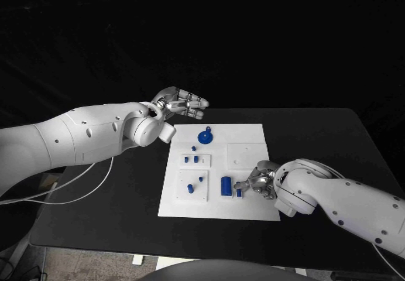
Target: Assemble the parts on the task board
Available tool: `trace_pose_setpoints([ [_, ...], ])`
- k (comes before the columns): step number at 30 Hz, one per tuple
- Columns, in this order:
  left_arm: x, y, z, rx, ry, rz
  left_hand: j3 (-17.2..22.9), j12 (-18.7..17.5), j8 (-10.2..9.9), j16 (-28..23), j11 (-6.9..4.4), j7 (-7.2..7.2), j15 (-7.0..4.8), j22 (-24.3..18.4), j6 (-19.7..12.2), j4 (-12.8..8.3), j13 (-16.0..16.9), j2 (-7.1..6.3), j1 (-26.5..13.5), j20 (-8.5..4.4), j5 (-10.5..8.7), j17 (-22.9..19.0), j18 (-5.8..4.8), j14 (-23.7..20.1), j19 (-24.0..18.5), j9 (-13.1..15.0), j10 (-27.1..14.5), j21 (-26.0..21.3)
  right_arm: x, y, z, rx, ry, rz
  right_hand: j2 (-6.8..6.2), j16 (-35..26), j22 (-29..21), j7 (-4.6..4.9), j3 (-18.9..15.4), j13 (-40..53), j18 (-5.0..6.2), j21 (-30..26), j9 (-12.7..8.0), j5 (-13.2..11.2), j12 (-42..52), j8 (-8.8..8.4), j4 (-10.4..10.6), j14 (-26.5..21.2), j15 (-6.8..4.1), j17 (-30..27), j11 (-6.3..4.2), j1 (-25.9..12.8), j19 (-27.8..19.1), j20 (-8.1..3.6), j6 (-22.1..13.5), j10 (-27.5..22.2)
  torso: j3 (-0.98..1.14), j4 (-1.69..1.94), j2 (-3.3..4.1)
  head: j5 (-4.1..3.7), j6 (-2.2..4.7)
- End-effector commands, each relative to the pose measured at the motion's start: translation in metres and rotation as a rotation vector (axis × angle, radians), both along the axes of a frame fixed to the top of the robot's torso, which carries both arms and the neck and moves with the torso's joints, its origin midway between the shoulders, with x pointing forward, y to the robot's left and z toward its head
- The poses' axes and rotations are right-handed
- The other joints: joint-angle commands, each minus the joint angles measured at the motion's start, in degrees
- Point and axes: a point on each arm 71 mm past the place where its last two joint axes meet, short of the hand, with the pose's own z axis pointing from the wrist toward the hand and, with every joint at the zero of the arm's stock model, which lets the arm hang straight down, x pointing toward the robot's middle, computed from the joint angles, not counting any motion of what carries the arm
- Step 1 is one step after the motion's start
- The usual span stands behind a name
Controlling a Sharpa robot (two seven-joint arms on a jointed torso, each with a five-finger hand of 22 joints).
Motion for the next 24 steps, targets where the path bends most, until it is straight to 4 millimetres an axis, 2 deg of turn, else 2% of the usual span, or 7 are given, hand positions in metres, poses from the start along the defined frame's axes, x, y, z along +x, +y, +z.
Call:
trace_pose_setpoints([
  [1,0.000,-0.002,0.001,-0.003,-0.006,-0.012,0.1,-0.1,0.1,-0.1,0.16,0.01,-0.01,-0.1,-0.4,0.4,0.1,-0.45,0.0,0.11,-0.13,0.1,0.55,-0.3,-0.1,0.0,-0.4,0.3,-0.002,0.001,0.000,-0.016,0.009,0.029,-0.77,-0.3,6.2,0.26,-1.9,-0.1,-0.14,-0.4,0.2,0.4,-0.3,0.18,2.5,0.1,-0.12,0.0,0.23,0.1,2.5,0.23,0.2,0.2,-0.03,0.04,0.00,-0.11,0.03],
  [5,0.000,-0.003,0.001,-0.003,-0.007,-0.011,0.1,-0.1,0.1,-0.1,0.16,0.01,-0.01,-0.1,-0.4,0.4,0.1,-0.45,0.0,0.11,-0.13,0.1,0.55,-0.3,-0.1,0.0,-0.4,0.3,-0.003,0.001,0.000,-0.015,0.007,0.031,-0.77,-0.4,6.2,0.30,-4.1,-0.2,-0.13,-0.5,0.5,0.4,-0.3,0.20,4.5,0.1,-0.13,-0.1,0.25,0.9,2.5,0.25,0.2,0.2,-0.03,0.01,0.01,-0.09,0.02],
  [11,0.000,-0.003,0.001,-0.003,-0.007,-0.011,0.1,-0.1,0.1,-0.1,0.16,0.01,-0.01,-0.1,-0.4,0.4,0.1,-0.45,0.0,0.11,-0.13,0.1,0.55,-0.3,-0.1,0.0,-0.4,0.3,-0.004,0.000,0.001,-0.018,0.001,0.032,-0.48,-0.4,6.2,0.27,-4.2,-0.2,-0.14,-0.3,0.5,0.5,-0.3,0.18,4.4,0.1,-0.12,0.0,0.24,1.2,2.5,0.25,0.2,0.2,0.02,0.09,0.01,-0.13,-0.02],
  [14,0.000,-0.003,0.001,-0.002,-0.007,-0.011,0.1,-0.1,0.1,-0.1,0.16,0.01,-0.01,-0.1,-0.4,0.4,0.1,-0.45,0.0,0.11,-0.13,0.1,0.55,-0.3,-0.1,0.0,-0.4,0.3,-0.004,-0.001,0.001,-0.020,0.000,0.033,0.52,-0.3,6.2,0.25,-3.7,-0.2,-0.16,-0.4,0.5,1.1,-0.2,0.16,2.4,0.1,-0.16,0.0,0.21,2.4,2.6,0.23,0.2,0.2,0.02,0.10,0.00,-0.13,-0.01],
  [18,0.000,-0.002,0.001,-0.002,-0.007,-0.010,0.2,-0.1,0.1,-0.1,0.16,-0.02,0.00,-0.1,-0.3,0.4,0.1,-0.46,0.0,0.12,-0.07,0.1,0.56,-0.3,-0.1,0.0,-0.4,0.3,-0.003,-0.006,0.001,-0.027,-0.004,0.029,0.94,-0.4,6.2,0.13,-0.8,-0.1,-0.19,-0.4,0.3,-0.7,-0.1,0.16,-1.2,0.2,-0.17,0.0,0.10,3.2,2.5,0.22,0.4,0.2,0.08,0.03,-0.02,-0.08,0.13],
  [20,0.000,-0.002,0.001,-0.002,-0.008,-0.010,0.2,-0.1,0.1,-0.1,0.16,-0.02,0.00,-0.1,-0.3,0.4,0.1,-0.46,0.0,0.12,-0.07,0.1,0.56,-0.3,-0.1,0.0,-0.4,0.3,-0.002,-0.010,0.001,-0.029,-0.009,0.020,0.57,-0.5,6.2,0.06,0.6,-0.2,-0.20,-0.4,0.1,-0.8,-0.2,0.17,-1.9,0.1,-0.15,0.0,0.11,2.3,2.5,0.20,0.4,0.2,0.09,-0.03,-0.05,-0.10,0.30],
  [24,0.001,0.000,0.002,-0.006,-0.021,-0.001,0.2,-0.1,0.2,-0.1,0.11,-0.13,-0.03,-0.1,0.0,0.4,0.1,-0.40,0.0,0.11,-0.05,0.1,0.55,-0.2,-0.1,0.0,-0.3,0.3,0.000,-0.021,0.002,-0.015,-0.036,-0.001,-1.21,-0.6,6.1,0.39,1.2,-0.2,-0.12,-0.7,0.1,-0.7,-0.3,0.18,0.3,0.1,-0.09,-0.2,0.32,1.1,2.5,0.25,-0.3,-0.1,0.09,-0.16,-0.14,-0.28,0.81],
])
